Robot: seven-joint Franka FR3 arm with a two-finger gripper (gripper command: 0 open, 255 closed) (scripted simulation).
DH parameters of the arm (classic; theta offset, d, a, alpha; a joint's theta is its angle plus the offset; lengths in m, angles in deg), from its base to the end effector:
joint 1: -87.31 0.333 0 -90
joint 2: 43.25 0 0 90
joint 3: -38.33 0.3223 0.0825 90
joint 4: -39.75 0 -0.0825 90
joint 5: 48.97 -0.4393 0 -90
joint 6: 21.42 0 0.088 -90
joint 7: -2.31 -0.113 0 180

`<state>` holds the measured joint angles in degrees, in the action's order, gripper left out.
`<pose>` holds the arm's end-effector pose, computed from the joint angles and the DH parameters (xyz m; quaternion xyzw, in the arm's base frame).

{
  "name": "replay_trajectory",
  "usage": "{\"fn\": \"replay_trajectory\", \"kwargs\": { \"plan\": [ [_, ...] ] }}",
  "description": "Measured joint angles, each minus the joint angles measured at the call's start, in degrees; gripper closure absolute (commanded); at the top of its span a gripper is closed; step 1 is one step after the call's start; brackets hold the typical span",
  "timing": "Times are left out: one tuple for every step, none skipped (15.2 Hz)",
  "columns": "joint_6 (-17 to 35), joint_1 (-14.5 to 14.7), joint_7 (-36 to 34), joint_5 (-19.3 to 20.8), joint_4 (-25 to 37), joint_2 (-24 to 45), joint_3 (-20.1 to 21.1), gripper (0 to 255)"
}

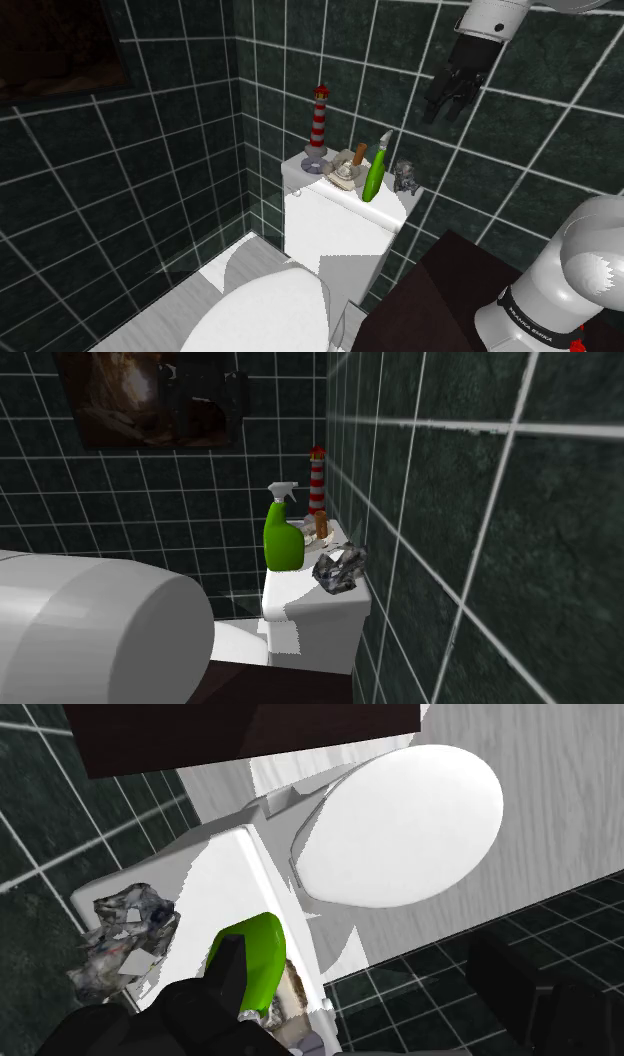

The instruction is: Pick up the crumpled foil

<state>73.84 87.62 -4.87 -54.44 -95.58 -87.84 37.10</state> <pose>0.3695 0.0024 0.5921 -0.9952 0.0702 -0.0361 0.0573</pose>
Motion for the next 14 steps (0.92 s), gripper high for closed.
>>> {"fn": "replay_trajectory", "kwargs": {
  "plan": [
    [0.0, 0.0, 0.0, 0.0, 0.0, 0.0, 0.0, 0],
    [0.8, -0.3, -0.5, 0.2, -0.3, 0.6, 0.1, 0],
    [2.2, -0.8, -1.3, 0.5, -0.8, 1.4, 0.3, 0],
    [3.9, -1.5, -2.0, 0.9, -1.1, 2.8, 0.3, 0],
    [5.6, -2.1, -3.3, 1.1, -2.0, 3.6, 0.8, 0],
    [7.2, -2.8, -4.2, 1.6, -2.1, 5.0, 0.9, 0],
    [8.8, -3.5, -5.4, 2.0, -2.5, 6.2, 1.1, 0],
    [10.6, -4.2, -6.5, 2.4, -3.1, 7.5, 1.3, 0],
    [12.2, -5.1, -7.4, 3.1, -3.1, 9.0, 1.2, 0],
    [14.0, -5.8, -8.5, 3.6, -2.6, 11.3, 1.4, 0],
    [15.9, -6.4, -10.0, 3.9, -3.3, 12.5, 1.8, 0],
    [17.5, -7.2, -11.1, 4.5, -3.5, 13.9, 1.8, 0],
    [19.2, -7.9, -12.4, 5.1, -3.9, 15.2, 2.0, 0],
    [20.9, -8.8, -13.6, 5.7, -4.0, 16.7, 2.0, 0]
  ]
}}
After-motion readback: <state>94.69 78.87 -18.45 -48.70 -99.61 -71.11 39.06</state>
